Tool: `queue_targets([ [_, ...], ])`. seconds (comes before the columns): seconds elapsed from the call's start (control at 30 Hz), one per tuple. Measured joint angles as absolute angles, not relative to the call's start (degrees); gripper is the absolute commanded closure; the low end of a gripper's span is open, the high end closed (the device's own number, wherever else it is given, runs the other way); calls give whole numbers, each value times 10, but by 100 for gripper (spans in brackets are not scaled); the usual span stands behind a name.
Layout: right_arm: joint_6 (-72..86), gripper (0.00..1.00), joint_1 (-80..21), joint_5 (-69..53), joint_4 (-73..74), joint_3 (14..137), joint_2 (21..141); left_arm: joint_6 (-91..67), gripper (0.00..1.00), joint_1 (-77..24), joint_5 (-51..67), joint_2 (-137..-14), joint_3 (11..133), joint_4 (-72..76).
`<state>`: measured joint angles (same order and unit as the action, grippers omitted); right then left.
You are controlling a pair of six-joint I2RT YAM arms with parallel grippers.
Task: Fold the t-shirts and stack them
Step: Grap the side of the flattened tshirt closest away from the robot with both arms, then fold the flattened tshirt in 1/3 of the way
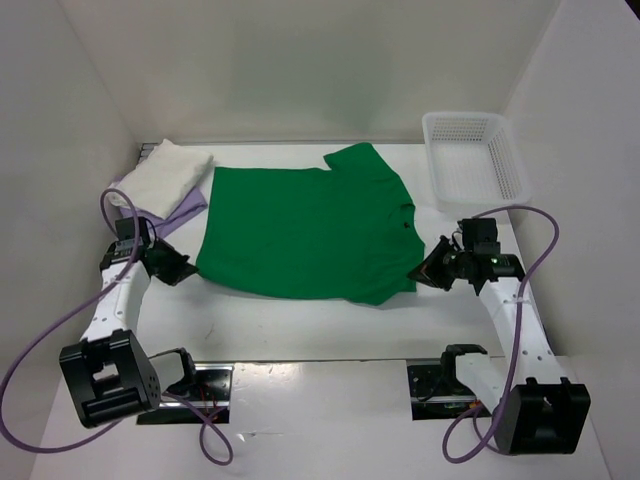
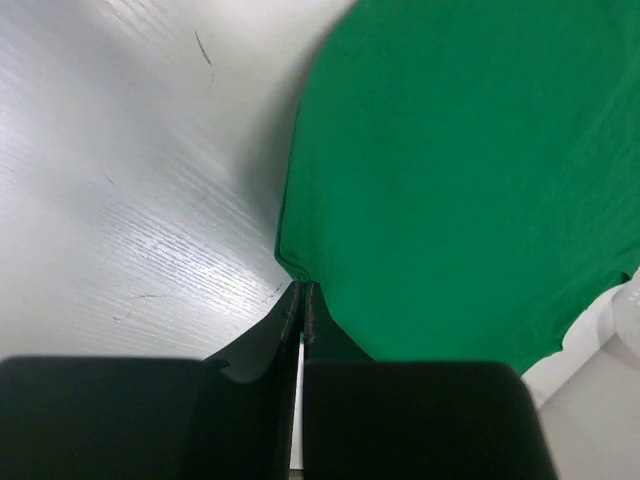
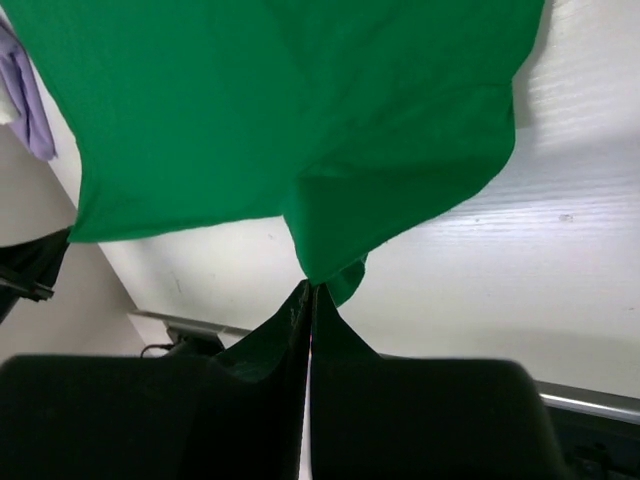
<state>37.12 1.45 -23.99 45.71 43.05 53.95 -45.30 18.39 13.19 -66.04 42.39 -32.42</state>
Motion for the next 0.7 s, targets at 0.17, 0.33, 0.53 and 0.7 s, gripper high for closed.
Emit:
queue_targets([
  [0.17, 383, 100, 14, -213, 439, 460, 588, -453, 100, 191, 153, -709, 448, -314],
  [0.33, 383, 100, 14, -179, 371, 556, 731, -465, 100, 191, 162, -801, 504, -278],
  [0.53, 381, 100, 14, -143, 312, 633, 858, -480, 100, 188, 162, -868, 557, -245],
  [0.7, 380, 100, 14, -129, 294, 687, 927, -487, 100, 175, 158, -923, 591, -220],
])
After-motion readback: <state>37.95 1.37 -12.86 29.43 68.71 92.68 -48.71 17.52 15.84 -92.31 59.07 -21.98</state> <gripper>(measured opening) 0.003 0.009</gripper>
